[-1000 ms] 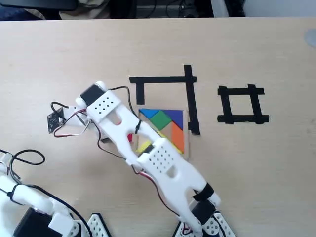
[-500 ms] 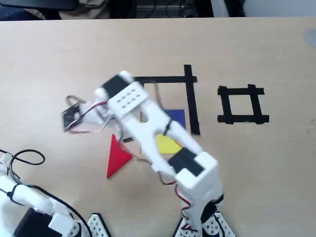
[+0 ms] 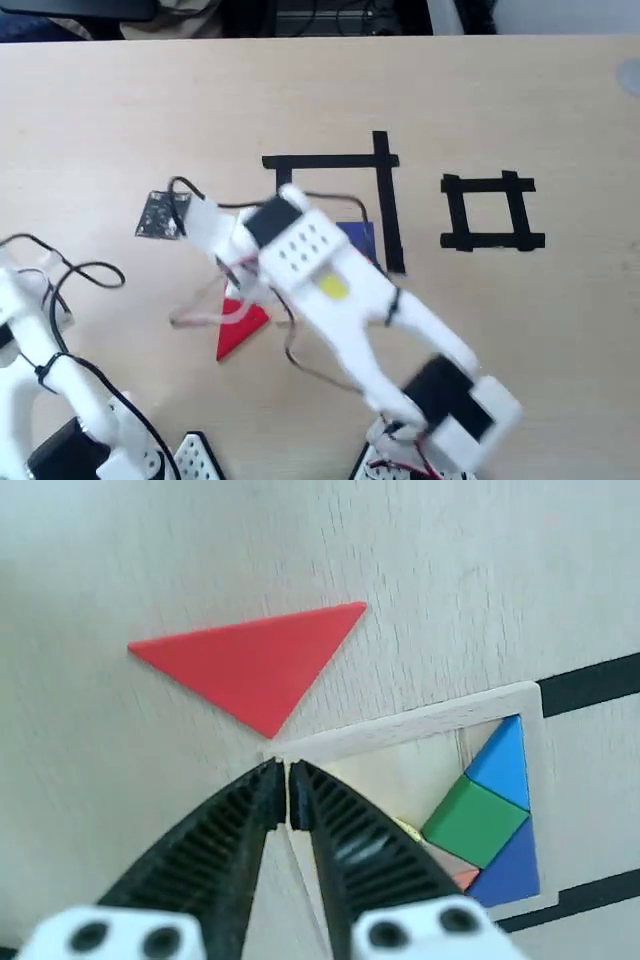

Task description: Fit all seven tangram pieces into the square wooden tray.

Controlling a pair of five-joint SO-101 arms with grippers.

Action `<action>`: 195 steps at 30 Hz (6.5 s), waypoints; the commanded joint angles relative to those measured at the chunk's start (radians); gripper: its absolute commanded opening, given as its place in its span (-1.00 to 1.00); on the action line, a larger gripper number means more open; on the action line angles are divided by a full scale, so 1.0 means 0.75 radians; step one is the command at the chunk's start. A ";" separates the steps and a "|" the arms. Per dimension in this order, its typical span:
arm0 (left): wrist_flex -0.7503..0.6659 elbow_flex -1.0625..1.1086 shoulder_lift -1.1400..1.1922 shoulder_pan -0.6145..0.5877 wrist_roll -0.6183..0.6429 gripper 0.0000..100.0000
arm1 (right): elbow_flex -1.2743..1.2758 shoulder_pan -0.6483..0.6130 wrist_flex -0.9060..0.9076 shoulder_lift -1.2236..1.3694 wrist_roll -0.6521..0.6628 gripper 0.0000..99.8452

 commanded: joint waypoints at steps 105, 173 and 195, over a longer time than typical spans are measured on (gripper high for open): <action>-0.694 1.147 -1.706 1.053 0.471 -0.94 | 1.075 0.554 -0.925 -0.547 -0.413 -0.98; -0.874 0.701 -0.260 1.274 1.733 -0.91 | 0.801 0.094 -0.675 -0.173 -0.176 -0.98; -0.872 0.709 -0.260 1.259 1.731 -0.91 | 0.735 0.104 -0.599 -0.107 -0.125 -0.98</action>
